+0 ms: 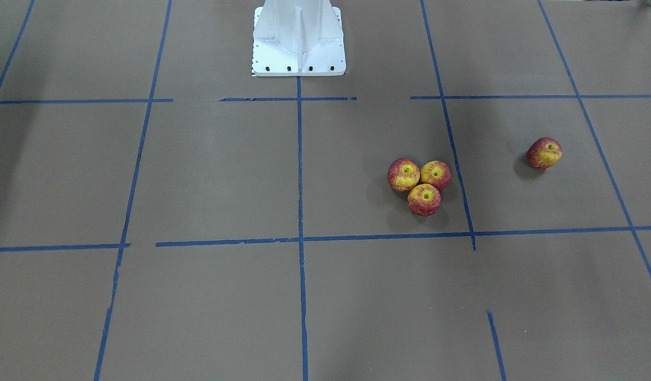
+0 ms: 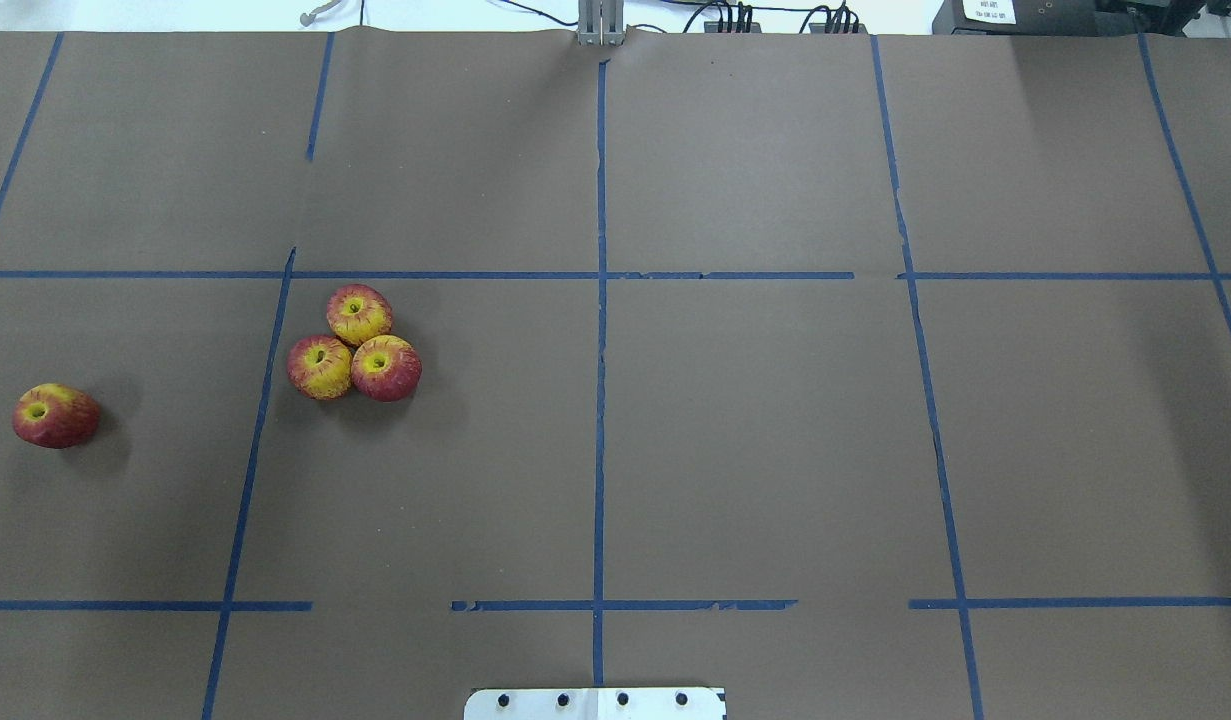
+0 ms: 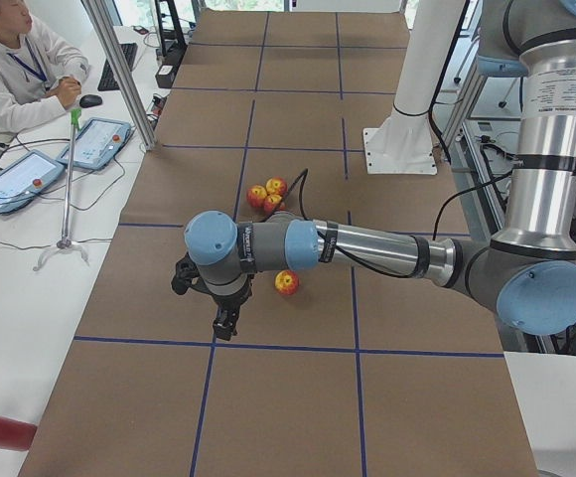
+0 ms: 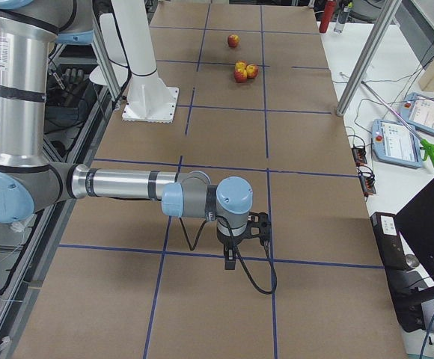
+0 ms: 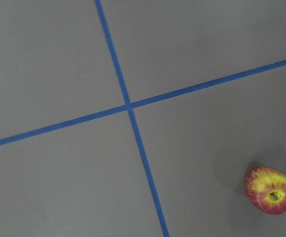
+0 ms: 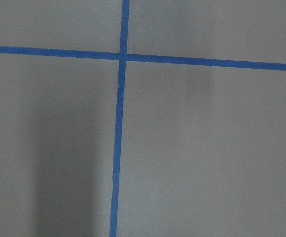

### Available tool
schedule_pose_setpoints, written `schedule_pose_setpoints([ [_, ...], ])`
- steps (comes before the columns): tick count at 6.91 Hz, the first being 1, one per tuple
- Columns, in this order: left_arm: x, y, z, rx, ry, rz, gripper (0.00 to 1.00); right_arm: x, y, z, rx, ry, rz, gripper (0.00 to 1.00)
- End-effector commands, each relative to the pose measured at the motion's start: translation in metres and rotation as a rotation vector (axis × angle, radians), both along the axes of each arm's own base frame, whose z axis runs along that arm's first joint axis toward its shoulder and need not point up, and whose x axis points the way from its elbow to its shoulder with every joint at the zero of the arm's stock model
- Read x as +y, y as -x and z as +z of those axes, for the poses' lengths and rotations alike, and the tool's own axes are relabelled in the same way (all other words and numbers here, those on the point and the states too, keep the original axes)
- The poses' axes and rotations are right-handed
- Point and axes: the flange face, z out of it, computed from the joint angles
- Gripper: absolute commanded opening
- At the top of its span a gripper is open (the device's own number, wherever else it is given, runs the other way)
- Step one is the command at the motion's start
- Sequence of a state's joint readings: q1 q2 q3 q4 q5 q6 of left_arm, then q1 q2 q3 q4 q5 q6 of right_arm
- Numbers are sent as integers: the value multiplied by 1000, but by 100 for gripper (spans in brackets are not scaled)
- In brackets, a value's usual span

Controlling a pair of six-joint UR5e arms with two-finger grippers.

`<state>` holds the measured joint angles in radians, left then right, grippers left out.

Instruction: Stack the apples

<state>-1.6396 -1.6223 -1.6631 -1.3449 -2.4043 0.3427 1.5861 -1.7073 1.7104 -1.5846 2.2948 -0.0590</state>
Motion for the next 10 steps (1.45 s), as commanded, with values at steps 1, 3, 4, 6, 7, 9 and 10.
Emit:
schedule_pose_setpoints([
  [1,-3,5,-2,-42,-23,-4,100,0,0,0,0,-1,-1,100],
  [3,-4,7,-6,-120,-59,6,100,0,0,0,0,-1,-1,100],
  [4,5,4,11,-79,-104,-5,100,0,0,0,0,-1,-1,100],
  [6,26,-32,30,41,-183,-91,100,0,0,0,0,-1,-1,100],
  [7,21,-85,17,74,-93,-147,100,0,0,0,0,-1,-1,100],
  [9,25,-182,-4,83,16,-176,100,0,0,0,0,-1,-1,100],
  [10,31,-211,-15,102,32,-194,100,0,0,0,0,0,1,100],
])
